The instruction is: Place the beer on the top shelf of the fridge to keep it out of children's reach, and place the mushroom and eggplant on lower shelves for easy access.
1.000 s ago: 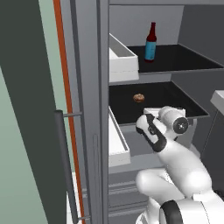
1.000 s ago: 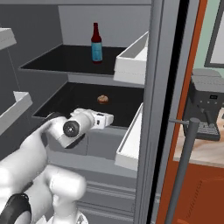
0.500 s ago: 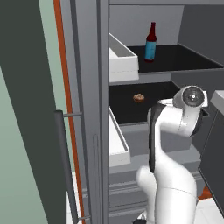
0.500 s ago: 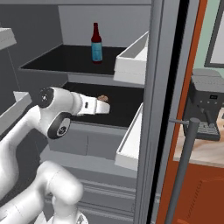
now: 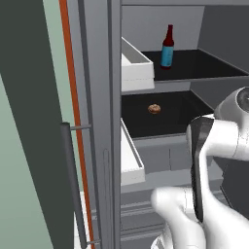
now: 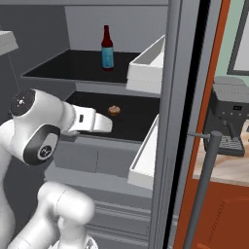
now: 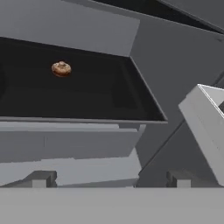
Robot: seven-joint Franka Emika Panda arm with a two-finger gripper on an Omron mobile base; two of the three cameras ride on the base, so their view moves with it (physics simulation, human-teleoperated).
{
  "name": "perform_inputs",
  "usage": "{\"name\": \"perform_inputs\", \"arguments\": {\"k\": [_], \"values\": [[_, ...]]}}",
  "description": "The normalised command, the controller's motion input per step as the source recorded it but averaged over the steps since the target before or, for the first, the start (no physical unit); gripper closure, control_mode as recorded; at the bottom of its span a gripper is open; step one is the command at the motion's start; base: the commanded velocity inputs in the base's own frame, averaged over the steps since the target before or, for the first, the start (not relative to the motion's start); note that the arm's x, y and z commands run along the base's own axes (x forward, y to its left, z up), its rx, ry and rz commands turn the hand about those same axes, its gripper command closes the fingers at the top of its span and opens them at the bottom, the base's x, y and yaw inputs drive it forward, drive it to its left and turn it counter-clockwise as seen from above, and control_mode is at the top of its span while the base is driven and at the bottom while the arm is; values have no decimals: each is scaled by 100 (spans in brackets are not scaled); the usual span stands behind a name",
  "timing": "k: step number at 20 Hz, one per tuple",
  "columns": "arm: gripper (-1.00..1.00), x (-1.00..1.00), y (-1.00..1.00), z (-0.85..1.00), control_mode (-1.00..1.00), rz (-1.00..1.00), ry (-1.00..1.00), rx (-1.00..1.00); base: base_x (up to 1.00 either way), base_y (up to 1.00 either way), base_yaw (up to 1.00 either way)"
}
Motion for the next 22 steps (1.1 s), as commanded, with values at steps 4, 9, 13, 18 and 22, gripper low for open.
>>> {"name": "perform_inputs", "arguments": {"k": [4, 9, 13, 18, 22], "values": [[-100, -34, 85, 10, -100, 5, 0, 0, 0, 0, 0], [-100, -17, 78, 45, -100, 8, 0, 0, 0, 0, 0], [-100, -2, 23, 60, -100, 15, 1, 5, 0, 0, 0], [-100, 0, 0, 27, -100, 23, 0, 17, 0, 0, 0], [-100, 0, 0, 3, -100, 25, 0, 17, 0, 0, 0]]}}
